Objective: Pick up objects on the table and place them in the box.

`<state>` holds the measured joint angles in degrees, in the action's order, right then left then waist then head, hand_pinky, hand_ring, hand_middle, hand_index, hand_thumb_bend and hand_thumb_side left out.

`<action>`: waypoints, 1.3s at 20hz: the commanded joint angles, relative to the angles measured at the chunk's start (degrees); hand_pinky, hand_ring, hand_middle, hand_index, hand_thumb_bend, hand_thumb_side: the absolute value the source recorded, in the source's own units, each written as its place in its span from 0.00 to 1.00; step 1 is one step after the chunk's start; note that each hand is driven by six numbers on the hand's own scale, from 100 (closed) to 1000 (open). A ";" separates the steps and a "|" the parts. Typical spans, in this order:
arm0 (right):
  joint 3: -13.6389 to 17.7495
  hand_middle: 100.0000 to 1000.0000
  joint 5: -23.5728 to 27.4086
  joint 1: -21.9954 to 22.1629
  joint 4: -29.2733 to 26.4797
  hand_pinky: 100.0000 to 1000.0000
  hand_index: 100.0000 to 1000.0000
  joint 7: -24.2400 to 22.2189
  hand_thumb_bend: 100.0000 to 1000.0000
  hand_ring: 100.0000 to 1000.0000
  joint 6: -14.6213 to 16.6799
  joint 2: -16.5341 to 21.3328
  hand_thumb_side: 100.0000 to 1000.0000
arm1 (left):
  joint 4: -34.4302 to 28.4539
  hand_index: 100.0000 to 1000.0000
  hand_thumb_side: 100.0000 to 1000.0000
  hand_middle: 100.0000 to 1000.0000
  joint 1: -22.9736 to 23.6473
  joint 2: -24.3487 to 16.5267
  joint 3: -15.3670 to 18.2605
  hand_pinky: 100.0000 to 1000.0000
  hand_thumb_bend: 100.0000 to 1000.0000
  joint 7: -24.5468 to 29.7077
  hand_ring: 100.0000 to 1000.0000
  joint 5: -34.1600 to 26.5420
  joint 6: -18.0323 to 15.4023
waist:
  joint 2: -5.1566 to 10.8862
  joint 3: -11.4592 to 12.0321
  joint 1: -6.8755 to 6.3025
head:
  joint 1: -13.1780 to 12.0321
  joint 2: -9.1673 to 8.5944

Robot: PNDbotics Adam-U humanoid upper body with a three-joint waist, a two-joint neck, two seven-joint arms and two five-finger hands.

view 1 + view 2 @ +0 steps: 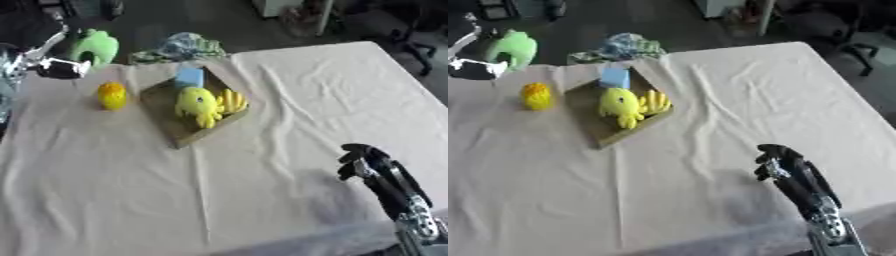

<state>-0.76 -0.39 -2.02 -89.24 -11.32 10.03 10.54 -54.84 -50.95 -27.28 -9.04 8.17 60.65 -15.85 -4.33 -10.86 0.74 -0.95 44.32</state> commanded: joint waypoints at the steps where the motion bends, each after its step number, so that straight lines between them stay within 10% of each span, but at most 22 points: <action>1: -0.20 0.50 0.18 -0.49 -0.52 0.45 0.73 -0.31 0.00 0.48 0.07 0.77 0.52 | 0.58 0.38 0.17 0.18 -1.83 3.21 -1.38 0.35 0.00 -0.26 0.22 2.25 -1.45 | 0.50 -0.25 0.78 | -0.45 -0.20; 13: -0.71 0.50 0.40 -0.60 -0.39 0.46 0.73 -0.85 0.00 0.48 0.00 0.35 0.52 | 6.91 0.53 0.16 0.33 -0.40 10.28 -2.31 0.48 0.00 -1.05 0.36 12.21 -2.77 | 0.34 -1.14 1.26 | -0.97 -0.20; 21: -0.69 0.50 0.33 -0.59 -0.31 0.46 0.73 -0.89 0.00 0.48 0.00 0.41 0.52 | 8.04 0.82 0.17 0.68 -0.03 9.21 -0.61 0.72 0.07 -3.50 0.64 13.61 0.97 | 0.41 -0.80 1.31 | -0.88 -0.20; 26: -0.70 0.50 0.27 -0.60 -0.23 0.45 0.73 -0.91 0.00 0.48 -0.01 0.41 0.52 | 7.20 0.86 0.38 0.76 -0.17 8.31 0.46 0.76 0.04 -6.26 0.69 11.64 2.91 | 0.47 -0.57 1.30 | -0.77 -0.20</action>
<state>-1.47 -0.32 -2.03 -88.91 -12.07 10.01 10.35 -46.40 -49.93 -17.38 -9.29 2.73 72.96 -13.43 -4.33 -11.43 1.19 -1.83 44.32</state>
